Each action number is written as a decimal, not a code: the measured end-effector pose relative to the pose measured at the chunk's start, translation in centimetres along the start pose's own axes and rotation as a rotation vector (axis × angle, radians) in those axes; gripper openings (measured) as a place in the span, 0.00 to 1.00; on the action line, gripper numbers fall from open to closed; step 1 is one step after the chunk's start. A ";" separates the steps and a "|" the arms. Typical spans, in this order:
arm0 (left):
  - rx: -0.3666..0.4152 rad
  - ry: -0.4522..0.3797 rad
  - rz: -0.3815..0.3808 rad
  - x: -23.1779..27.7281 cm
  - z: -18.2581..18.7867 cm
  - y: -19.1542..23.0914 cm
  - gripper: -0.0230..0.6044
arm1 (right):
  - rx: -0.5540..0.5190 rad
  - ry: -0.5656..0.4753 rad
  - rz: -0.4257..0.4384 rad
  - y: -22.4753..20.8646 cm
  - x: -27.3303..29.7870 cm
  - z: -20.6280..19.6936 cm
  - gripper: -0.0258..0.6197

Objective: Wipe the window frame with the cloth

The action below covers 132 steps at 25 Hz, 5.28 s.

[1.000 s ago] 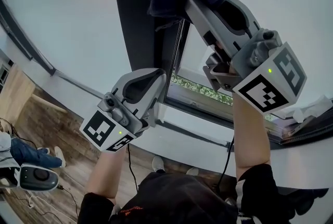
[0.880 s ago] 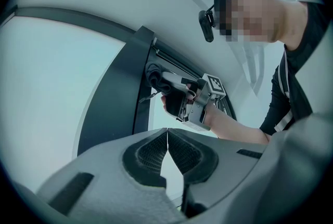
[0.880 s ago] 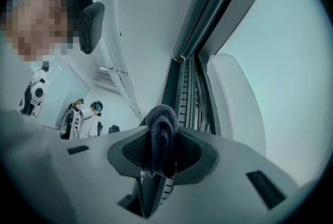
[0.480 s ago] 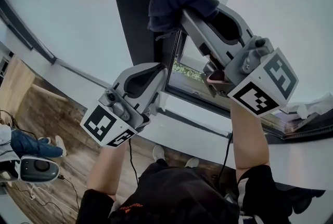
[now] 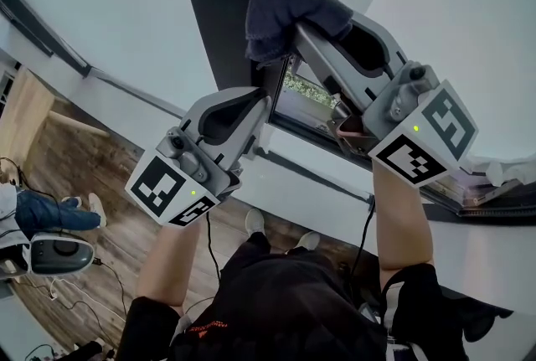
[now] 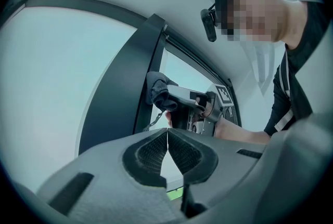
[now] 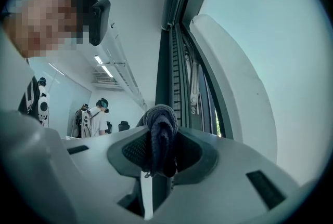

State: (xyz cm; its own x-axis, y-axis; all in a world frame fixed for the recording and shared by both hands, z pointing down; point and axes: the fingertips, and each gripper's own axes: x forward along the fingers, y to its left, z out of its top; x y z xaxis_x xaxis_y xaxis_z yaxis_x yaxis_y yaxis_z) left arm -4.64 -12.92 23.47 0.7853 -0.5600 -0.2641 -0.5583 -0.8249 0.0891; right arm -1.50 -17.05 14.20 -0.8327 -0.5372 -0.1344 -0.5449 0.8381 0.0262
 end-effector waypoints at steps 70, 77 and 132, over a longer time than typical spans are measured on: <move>-0.271 0.231 0.113 -6.5 -15.9 2.5 0.07 | 0.543 0.465 -0.197 0.0 -3.9 -38.0 0.20; -0.276 0.243 0.115 -6.8 -16.3 2.2 0.07 | 0.569 0.483 -0.215 -0.2 -4.4 -39.5 0.20; 0.006 0.069 0.006 -1.7 -0.2 -0.5 0.07 | 0.142 0.010 -0.177 -2.2 -3.3 -3.9 0.20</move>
State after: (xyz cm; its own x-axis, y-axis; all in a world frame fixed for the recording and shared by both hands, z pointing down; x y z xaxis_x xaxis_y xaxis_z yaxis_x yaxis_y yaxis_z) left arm -5.67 -11.59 24.11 0.7984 -0.5690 -0.1970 -0.5644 -0.8212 0.0846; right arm 2.11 -17.46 18.43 -0.7267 -0.6772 -0.1150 -0.6637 0.7354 -0.1366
